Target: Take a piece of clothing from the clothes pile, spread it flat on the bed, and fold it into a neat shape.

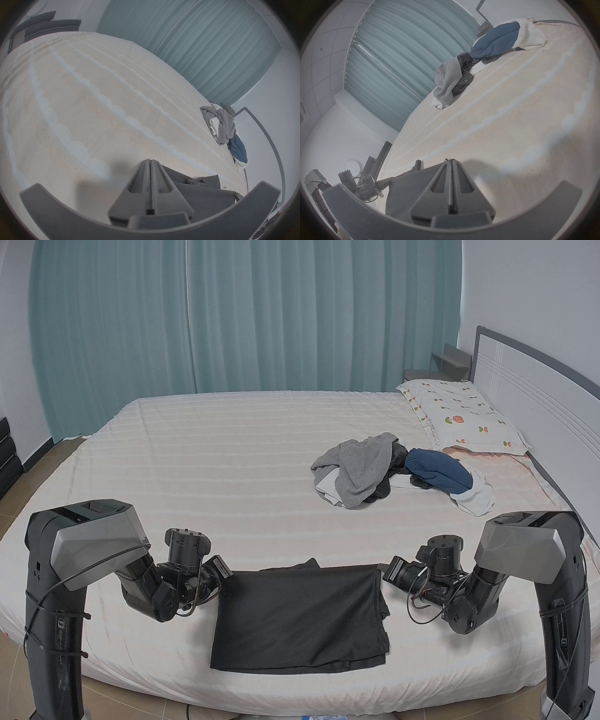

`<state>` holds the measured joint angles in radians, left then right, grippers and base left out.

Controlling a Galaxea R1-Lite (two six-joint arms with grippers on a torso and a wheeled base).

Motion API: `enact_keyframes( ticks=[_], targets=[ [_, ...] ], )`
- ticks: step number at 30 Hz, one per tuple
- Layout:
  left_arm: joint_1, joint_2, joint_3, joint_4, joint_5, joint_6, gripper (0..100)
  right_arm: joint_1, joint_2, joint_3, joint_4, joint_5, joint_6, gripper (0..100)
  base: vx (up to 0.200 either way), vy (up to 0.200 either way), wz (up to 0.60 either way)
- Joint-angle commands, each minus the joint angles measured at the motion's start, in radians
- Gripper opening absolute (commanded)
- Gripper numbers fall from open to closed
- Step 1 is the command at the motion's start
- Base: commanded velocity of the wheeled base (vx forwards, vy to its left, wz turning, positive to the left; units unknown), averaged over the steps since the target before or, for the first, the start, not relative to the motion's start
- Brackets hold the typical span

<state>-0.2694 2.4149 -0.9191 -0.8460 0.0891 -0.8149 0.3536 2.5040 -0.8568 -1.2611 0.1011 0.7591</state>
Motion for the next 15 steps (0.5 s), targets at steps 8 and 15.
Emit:
enact_keyframes(
  ticks=[8,15],
  targets=[
    [-0.002,0.001,0.002,0.002,0.000,-0.001,100,0.010,0.009,0.002,-0.001,-0.001,-0.004,100,0.000,0.000,0.00],
    [0.001,-0.011,0.026,0.002,-0.005,-0.049,100,0.002,-0.036,0.065,-0.050,-0.001,-0.014,100,0.000,0.000,0.00]
  ],
)
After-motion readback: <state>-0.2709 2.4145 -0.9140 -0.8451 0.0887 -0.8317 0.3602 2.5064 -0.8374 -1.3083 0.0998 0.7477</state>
